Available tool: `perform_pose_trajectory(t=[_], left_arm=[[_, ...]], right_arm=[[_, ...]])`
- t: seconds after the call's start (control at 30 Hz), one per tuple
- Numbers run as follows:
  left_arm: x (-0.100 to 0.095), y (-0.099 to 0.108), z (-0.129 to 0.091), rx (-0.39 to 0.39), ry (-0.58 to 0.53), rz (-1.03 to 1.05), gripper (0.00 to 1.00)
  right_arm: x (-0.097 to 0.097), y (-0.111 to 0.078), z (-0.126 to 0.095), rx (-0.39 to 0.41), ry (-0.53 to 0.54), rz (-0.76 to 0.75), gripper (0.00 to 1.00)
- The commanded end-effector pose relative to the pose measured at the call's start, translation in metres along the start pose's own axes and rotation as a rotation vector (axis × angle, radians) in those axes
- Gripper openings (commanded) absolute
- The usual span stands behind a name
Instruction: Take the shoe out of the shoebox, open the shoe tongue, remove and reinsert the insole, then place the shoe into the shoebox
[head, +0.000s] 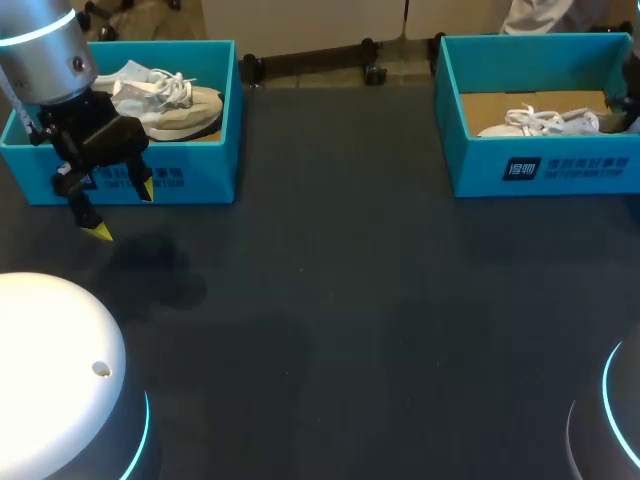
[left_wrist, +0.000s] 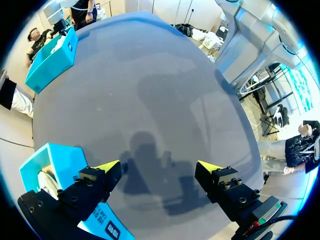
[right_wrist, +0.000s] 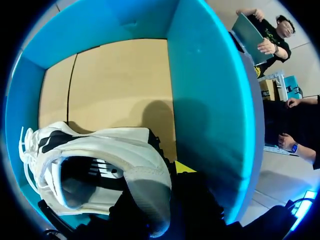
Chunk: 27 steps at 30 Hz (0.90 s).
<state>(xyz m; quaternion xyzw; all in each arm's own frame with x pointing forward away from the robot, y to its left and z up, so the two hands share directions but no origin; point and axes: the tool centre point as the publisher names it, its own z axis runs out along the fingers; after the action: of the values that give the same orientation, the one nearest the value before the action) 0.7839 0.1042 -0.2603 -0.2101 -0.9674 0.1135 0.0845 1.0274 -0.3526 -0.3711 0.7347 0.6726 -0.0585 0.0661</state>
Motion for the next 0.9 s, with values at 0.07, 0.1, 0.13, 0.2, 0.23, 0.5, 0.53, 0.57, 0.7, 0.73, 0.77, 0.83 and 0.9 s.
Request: perform_pose_trajectory(t=[0.07,0.1,0.13,0.2,0.23,0.5,0.53,0.57,0.7,0.73,0.77,0.83,0.9], left_arm=[[0.000,0.000,0.000,-0.002,0.001,0.000,1.00],[0.000,0.000,0.000,-0.002,0.001,0.000,1.00],[0.000,0.000,0.000,-0.002,0.001,0.000,1.00],[0.000,0.000,0.000,-0.002,0.001,0.000,1.00],[0.000,0.000,0.000,-0.002,0.001,0.000,1.00],[0.000,0.000,0.000,-0.002,0.001,0.000,1.00],[0.000,0.000,0.000,-0.002,0.001,0.000,1.00],[0.000,0.000,0.000,-0.002,0.001,0.000,1.00],[0.000,0.000,0.000,-0.002,0.001,0.000,1.00],[0.000,0.000,0.000,-0.002,0.001,0.000,1.00],[0.000,0.000,0.000,-0.002,0.001,0.000,1.00],[0.000,0.000,0.000,-0.002,0.001,0.000,1.00],[0.000,0.000,0.000,-0.002,0.001,0.000,1.00]], right_arm=[[0.001,0.006,0.009,0.017,0.027,-0.008,0.00],[0.001,0.006,0.010,0.019,0.033,-0.012,0.00],[0.002,0.005,0.011,0.017,0.035,-0.016,0.00],[0.002,0.006,0.013,0.020,0.036,-0.019,0.00],[0.001,0.006,0.014,0.022,0.038,-0.019,0.00],[0.002,0.006,0.021,0.038,0.063,-0.035,0.00],[0.002,0.006,0.019,0.037,0.063,-0.038,0.05],[0.003,0.005,0.018,0.035,0.063,-0.039,0.12],[0.002,0.003,0.010,0.024,0.057,-0.039,0.45],[0.002,0.003,0.008,0.021,0.055,-0.038,0.62],[0.002,0.002,0.006,0.019,0.052,-0.037,0.86],[0.002,0.001,0.001,0.014,0.048,-0.037,1.00],[0.003,0.000,-0.001,0.012,0.046,-0.036,1.00]])
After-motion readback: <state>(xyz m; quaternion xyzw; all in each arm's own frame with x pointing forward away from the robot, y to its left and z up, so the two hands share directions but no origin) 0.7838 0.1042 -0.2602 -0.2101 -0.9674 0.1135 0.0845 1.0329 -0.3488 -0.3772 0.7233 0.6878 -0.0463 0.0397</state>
